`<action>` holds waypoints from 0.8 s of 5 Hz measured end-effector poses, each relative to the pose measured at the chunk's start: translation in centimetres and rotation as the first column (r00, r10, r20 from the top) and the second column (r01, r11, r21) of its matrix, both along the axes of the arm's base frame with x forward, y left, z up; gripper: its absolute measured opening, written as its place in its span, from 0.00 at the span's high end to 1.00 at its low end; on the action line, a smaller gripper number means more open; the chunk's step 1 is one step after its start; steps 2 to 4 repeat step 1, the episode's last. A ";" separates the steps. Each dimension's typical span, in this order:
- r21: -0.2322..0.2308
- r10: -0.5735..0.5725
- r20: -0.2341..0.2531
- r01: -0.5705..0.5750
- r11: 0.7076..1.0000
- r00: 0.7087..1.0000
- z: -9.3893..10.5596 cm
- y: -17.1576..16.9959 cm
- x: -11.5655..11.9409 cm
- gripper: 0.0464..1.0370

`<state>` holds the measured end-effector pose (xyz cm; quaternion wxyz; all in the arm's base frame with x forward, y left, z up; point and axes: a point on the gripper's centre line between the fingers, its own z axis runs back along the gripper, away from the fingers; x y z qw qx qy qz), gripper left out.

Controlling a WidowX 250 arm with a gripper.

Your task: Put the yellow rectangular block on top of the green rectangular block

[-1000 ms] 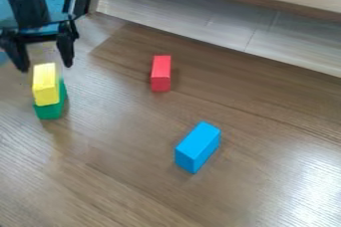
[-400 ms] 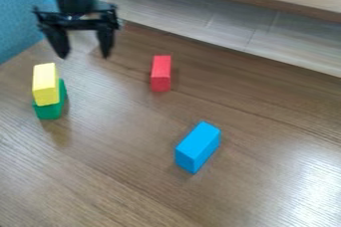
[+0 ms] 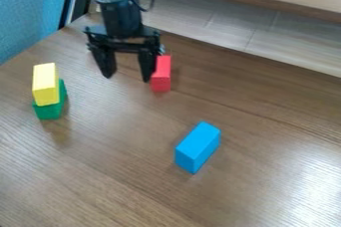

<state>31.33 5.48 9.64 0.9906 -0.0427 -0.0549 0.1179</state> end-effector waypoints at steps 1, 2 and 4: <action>0.018 -0.012 0.011 0.012 1.000 1.000 -0.2 -0.5 0.4 0.04; 0.018 -0.012 0.011 0.012 1.000 1.000 -0.2 -0.5 0.4 0.04; 0.018 -0.012 0.011 0.012 1.000 1.000 -0.2 -0.5 0.4 0.04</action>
